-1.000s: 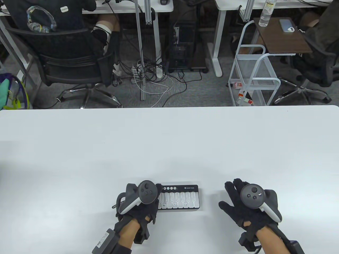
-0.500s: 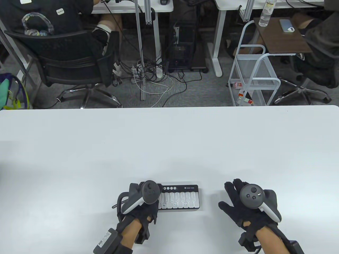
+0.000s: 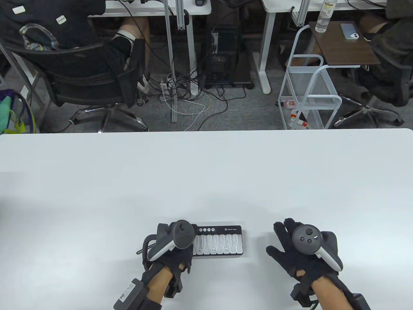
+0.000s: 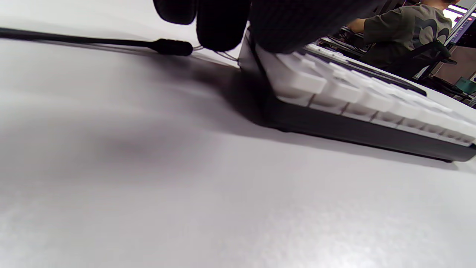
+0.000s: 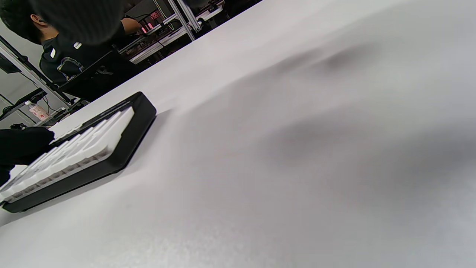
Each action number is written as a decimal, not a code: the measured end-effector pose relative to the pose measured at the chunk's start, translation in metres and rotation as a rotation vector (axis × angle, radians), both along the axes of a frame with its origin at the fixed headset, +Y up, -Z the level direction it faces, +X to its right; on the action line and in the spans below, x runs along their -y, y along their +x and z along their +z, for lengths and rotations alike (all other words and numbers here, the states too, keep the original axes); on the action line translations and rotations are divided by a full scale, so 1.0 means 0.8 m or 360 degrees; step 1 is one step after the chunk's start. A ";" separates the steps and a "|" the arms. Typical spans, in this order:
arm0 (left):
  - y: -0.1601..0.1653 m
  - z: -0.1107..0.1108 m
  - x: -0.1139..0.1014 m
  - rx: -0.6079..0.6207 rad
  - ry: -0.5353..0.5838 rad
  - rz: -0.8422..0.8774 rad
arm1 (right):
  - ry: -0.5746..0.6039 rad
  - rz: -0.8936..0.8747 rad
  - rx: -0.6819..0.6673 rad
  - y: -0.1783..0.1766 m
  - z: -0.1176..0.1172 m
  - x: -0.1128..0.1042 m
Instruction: Press Re-Fa-La on toy piano
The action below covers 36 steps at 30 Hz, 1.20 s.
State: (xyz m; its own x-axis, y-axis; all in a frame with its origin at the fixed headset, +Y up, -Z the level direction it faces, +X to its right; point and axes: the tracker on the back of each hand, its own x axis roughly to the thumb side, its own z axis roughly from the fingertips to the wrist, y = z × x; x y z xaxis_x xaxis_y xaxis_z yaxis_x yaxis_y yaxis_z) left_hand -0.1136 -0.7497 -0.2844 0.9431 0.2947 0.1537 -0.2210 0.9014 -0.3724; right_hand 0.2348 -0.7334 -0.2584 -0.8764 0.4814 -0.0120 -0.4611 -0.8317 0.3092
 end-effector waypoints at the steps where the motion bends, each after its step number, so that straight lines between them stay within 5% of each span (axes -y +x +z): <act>1: 0.000 0.000 0.000 -0.0001 -0.0001 0.0000 | 0.0000 0.0001 0.0000 0.000 0.000 0.000; 36: -0.009 -0.001 -0.005 -0.0050 -0.0031 0.0002 | -0.0013 -0.0006 -0.0002 0.000 0.000 0.001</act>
State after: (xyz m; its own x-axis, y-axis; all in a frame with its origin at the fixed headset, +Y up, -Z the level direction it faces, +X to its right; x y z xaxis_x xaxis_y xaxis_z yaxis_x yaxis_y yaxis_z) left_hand -0.1207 -0.7456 -0.2855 0.9471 0.2984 0.1184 -0.2338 0.8938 -0.3827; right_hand 0.2350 -0.7339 -0.2587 -0.8746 0.4846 -0.0149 -0.4639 -0.8274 0.3164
